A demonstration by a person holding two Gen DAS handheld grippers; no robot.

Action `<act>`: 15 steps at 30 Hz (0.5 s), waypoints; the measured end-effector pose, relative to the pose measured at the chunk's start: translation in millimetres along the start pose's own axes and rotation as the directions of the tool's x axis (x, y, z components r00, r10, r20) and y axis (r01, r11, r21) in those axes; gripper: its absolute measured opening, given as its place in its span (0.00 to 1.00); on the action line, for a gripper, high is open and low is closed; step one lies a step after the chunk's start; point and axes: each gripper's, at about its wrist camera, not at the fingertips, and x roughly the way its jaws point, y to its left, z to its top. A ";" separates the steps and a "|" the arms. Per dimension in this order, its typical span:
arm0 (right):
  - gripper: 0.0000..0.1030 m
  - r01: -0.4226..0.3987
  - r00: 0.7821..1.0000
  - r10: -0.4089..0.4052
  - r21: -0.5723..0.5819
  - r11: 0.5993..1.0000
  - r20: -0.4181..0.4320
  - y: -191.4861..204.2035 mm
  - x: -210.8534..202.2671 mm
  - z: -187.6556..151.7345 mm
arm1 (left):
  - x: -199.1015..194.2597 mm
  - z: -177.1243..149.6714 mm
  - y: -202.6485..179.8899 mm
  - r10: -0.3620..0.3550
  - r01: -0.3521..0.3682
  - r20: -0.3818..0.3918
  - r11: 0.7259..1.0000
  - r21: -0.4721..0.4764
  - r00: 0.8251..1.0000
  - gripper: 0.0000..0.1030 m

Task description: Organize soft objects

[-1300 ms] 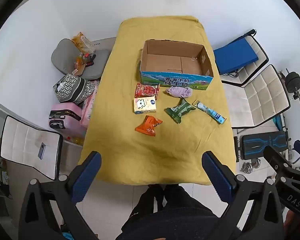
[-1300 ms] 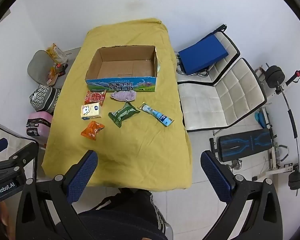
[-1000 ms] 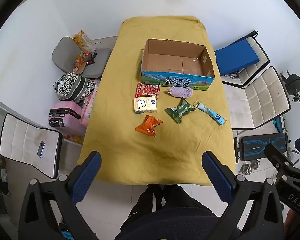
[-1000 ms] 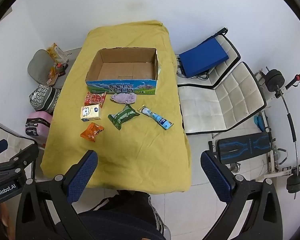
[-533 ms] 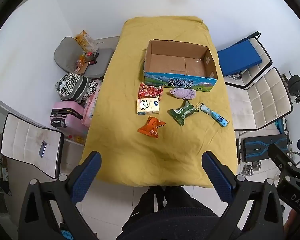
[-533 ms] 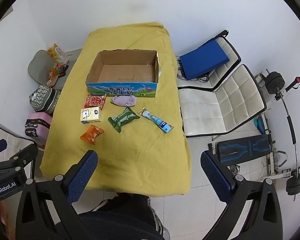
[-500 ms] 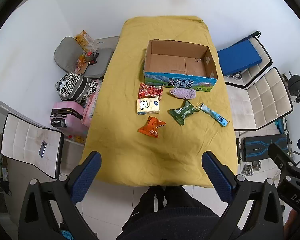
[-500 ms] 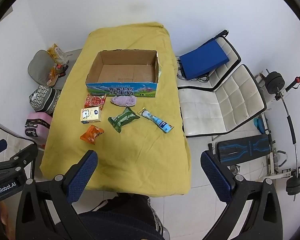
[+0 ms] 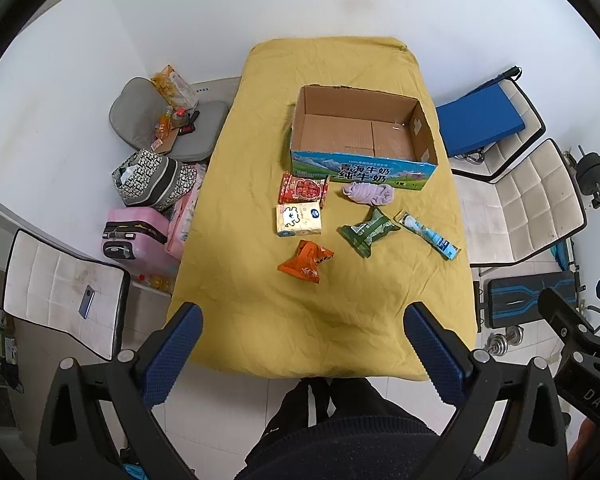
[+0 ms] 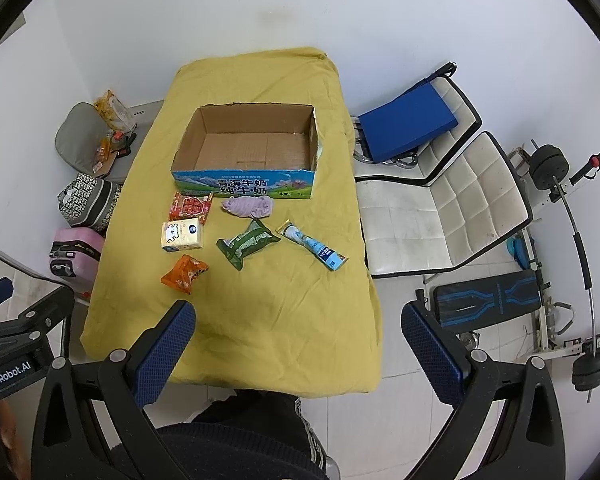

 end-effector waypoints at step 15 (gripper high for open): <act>1.00 -0.010 1.000 0.010 0.005 1.000 0.011 1.4 -6.6 1.2 | -0.9 4.0 1.0 -0.002 0.002 0.009 1.000 -0.005 1.000 1.00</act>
